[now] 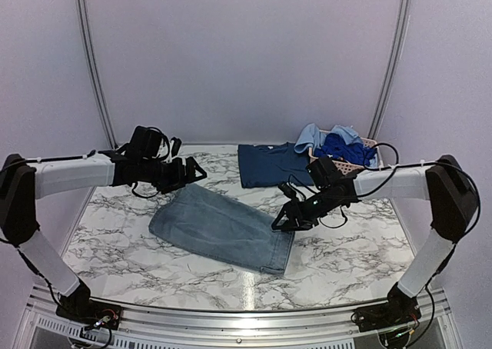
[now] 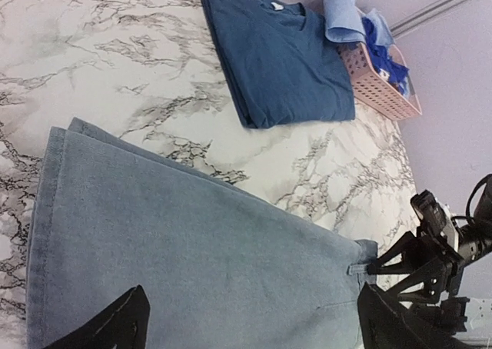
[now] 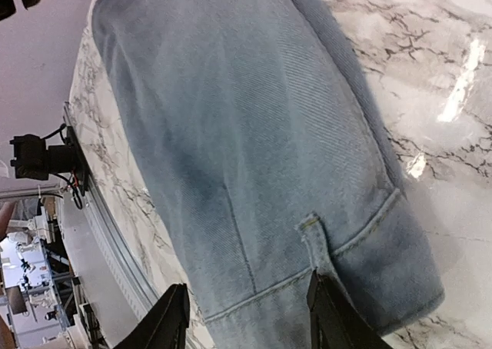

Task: Fold and stack the mixed laundry pile
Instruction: Smooth out the rectangle-folded shorts at the center of the board, then flatten out the rectangle-folded skirt at the center of the board.

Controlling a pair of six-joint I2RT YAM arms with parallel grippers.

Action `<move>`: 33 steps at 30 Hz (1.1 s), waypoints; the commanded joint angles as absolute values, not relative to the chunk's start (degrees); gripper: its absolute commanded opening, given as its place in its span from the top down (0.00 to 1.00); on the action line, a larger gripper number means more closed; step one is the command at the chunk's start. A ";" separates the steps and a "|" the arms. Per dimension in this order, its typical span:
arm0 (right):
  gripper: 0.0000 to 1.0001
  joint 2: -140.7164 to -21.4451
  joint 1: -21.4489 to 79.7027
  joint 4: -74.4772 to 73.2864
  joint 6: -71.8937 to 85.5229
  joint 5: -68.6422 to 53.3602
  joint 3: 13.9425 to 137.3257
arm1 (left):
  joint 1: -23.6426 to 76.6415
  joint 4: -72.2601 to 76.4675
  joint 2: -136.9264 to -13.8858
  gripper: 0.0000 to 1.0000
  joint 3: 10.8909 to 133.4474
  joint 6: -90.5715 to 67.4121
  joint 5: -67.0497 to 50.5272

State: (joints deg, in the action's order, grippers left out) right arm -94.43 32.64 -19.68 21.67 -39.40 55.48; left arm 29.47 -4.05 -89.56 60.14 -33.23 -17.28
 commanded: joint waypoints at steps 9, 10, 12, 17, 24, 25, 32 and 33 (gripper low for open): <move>0.67 -102.48 34.78 -25.83 12.45 -33.73 55.61 | 29.27 -14.01 -114.37 0.38 74.82 -27.48 -12.56; 0.67 -102.15 36.38 -24.78 13.29 -34.19 54.14 | 29.29 -14.55 -116.02 0.39 76.33 -26.78 -12.30; 0.67 -101.67 40.27 -21.87 16.57 -35.48 50.79 | 29.22 -16.25 -119.19 0.41 79.19 -25.47 -11.28; 0.67 -100.03 49.74 -14.28 27.34 -38.08 48.15 | 28.60 -20.86 -126.57 0.42 88.97 -22.16 -10.21; 0.59 -95.21 50.93 -17.84 27.60 -40.63 58.77 | 29.84 -27.37 -123.36 0.26 99.52 -16.51 -11.76; 0.59 -95.30 49.96 -19.48 26.50 -40.35 60.53 | 30.38 -27.68 -119.82 0.25 97.90 -16.10 -10.92; 0.60 -102.65 47.37 -23.60 20.48 -39.81 69.33 | 30.52 -25.44 -100.96 0.25 73.59 -21.18 -10.20; 0.61 -104.03 47.30 -23.90 19.81 -39.59 70.17 | 30.46 -24.46 -98.71 0.25 69.72 -22.39 -9.73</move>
